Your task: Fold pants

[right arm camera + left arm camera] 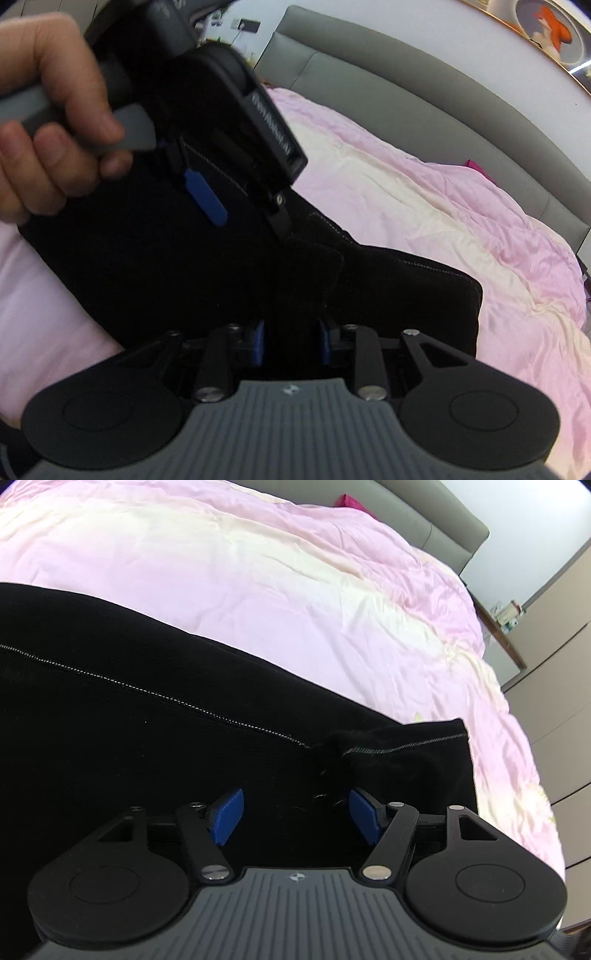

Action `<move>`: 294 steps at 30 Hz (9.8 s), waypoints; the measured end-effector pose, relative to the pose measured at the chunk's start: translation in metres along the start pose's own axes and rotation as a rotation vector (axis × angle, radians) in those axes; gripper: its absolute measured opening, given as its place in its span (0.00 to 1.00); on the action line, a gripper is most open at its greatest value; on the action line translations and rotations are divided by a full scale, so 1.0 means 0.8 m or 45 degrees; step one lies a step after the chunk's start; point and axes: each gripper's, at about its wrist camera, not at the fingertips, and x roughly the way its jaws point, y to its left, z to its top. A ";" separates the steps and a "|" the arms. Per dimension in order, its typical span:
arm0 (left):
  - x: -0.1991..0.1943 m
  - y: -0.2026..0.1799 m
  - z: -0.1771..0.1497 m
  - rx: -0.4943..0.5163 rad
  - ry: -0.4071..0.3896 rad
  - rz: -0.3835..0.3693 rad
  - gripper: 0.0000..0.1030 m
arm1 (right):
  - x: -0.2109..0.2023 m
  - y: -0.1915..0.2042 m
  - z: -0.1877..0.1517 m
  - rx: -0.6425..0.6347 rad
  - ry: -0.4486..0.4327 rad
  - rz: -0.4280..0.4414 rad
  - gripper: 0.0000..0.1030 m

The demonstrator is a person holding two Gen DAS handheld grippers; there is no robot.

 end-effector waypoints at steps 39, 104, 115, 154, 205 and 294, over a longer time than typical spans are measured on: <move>0.048 -0.086 -0.059 0.590 0.056 -0.030 0.74 | 0.089 -0.163 -0.011 0.864 0.168 -0.104 0.41; -0.320 0.457 -0.024 -0.847 -0.434 0.052 0.90 | 0.121 0.303 0.279 0.330 -0.102 0.203 0.51; -0.263 0.510 -0.016 -1.147 -0.391 0.041 0.96 | 0.181 0.331 0.241 0.404 0.028 0.123 0.55; -0.108 0.064 -0.073 1.192 -0.461 0.710 0.45 | 0.039 0.118 0.117 1.065 -0.073 0.002 0.58; -0.053 0.066 -0.152 1.555 -0.153 0.576 0.60 | 0.198 0.063 0.133 1.290 0.113 0.622 0.35; -0.160 0.215 -0.007 0.227 -0.112 0.318 0.98 | 0.033 -0.160 -0.131 1.676 0.428 0.134 0.82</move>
